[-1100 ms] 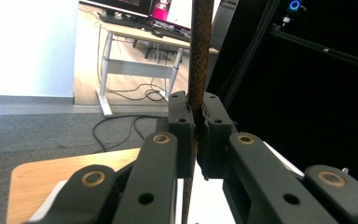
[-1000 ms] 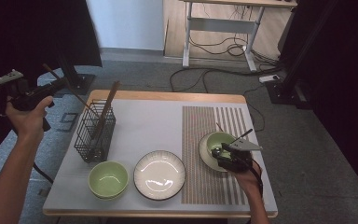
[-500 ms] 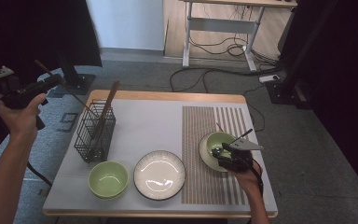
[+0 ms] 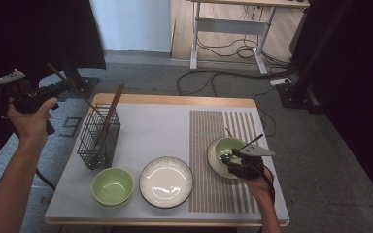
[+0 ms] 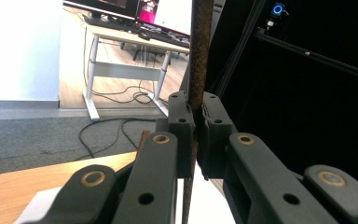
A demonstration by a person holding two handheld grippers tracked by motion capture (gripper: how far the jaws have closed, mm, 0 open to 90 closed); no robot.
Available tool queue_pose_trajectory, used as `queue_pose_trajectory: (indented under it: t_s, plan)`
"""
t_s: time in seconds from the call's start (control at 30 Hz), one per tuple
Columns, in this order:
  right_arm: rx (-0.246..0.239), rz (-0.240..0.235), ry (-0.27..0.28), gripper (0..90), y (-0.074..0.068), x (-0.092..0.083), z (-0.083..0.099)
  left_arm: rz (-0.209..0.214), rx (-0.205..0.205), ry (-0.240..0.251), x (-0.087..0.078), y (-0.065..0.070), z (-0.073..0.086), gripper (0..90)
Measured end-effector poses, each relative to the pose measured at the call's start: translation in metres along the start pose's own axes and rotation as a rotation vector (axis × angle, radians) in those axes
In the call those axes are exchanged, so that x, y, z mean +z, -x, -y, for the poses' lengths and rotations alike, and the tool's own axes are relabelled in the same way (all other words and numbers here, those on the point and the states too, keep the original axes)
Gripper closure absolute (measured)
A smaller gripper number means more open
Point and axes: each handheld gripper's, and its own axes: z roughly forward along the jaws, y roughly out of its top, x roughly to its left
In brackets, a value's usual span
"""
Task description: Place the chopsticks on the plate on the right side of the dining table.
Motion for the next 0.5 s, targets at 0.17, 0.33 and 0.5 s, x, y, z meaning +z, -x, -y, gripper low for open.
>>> queue_pose_trajectory:
  t_s: [0.17, 0.33, 0.5]
  plan:
    - [0.004, 0.0, -0.003, 45.8, 0.0, -0.001, 0.0, 0.013, -0.003, -0.005, 0.005, 0.003, 0.002, 84.8]
    - [0.003, 0.0, -0.003, 45.8, 0.0, 0.0, 0.0, 0.02, -0.006, -0.015, 0.011, 0.004, 0.007, 84.8]
    - [0.003, 0.001, -0.003, 45.9, 0.001, 0.0, 0.0, 0.023, -0.01, -0.025, 0.015, 0.003, 0.011, 84.8]
